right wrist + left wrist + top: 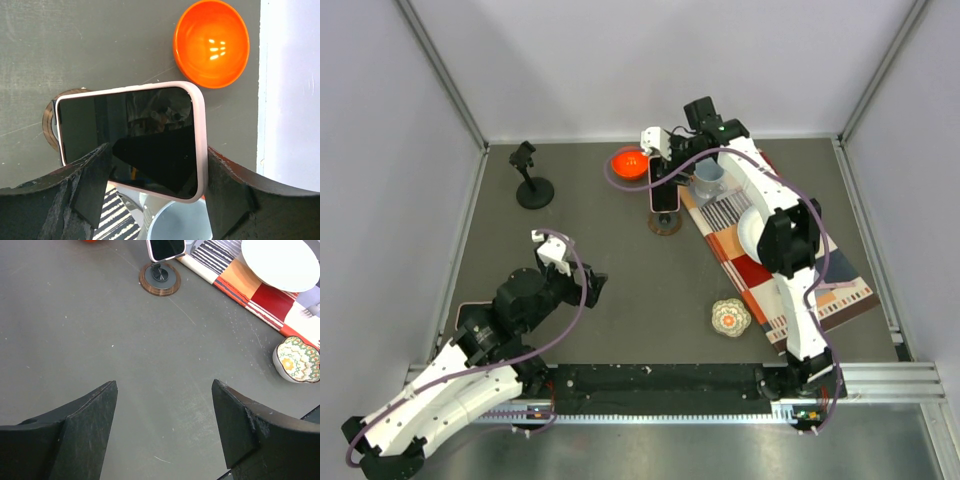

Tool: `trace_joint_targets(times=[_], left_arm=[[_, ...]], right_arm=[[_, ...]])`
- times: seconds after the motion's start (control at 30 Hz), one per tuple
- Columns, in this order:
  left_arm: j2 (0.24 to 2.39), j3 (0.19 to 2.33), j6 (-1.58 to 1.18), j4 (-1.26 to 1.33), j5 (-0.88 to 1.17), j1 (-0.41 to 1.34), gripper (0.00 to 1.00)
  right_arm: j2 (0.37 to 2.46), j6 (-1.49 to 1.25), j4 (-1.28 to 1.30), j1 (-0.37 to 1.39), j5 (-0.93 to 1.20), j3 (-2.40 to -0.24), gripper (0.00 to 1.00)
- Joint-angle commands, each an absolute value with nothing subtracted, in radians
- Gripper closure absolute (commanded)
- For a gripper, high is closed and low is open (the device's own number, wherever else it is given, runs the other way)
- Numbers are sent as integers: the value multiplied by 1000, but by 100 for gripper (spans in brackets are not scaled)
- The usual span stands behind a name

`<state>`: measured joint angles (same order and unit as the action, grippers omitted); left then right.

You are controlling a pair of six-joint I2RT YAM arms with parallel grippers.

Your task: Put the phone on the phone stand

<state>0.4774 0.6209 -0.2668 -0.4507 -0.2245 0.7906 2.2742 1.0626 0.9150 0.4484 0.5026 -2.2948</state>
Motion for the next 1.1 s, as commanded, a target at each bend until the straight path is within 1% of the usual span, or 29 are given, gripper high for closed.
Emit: trace_joint_targets(times=[0.0, 0.1, 0.23, 0.3, 0.33, 0.4, 0.83, 1.07], left_arm=[[465, 649, -284, -442, -222, 785, 19], [457, 641, -290, -442, -221, 787, 19], [453, 641, -290, -439, -218, 787, 19], [453, 641, -290, -440, -216, 787, 19], [453, 641, -290, -440, -213, 787, 19], [449, 643, -291, -442, -212, 787, 19], [413, 644, -328, -468, -206, 787, 19], [443, 670, -359, -502, -242, 787, 18]], right_arm=[[2307, 1057, 910, 445, 517, -2322, 29], [2306, 1049, 907, 445, 508, -2327, 20], [2289, 1039, 902, 443, 506, -2329, 17], [2280, 1029, 900, 443, 512, -2326, 13], [2269, 1026, 902, 443, 512, -2326, 10], [2260, 1016, 897, 443, 505, -2327, 1], [2181, 910, 865, 443, 447, -2344, 1], [2076, 821, 839, 440, 408, -2310, 1]])
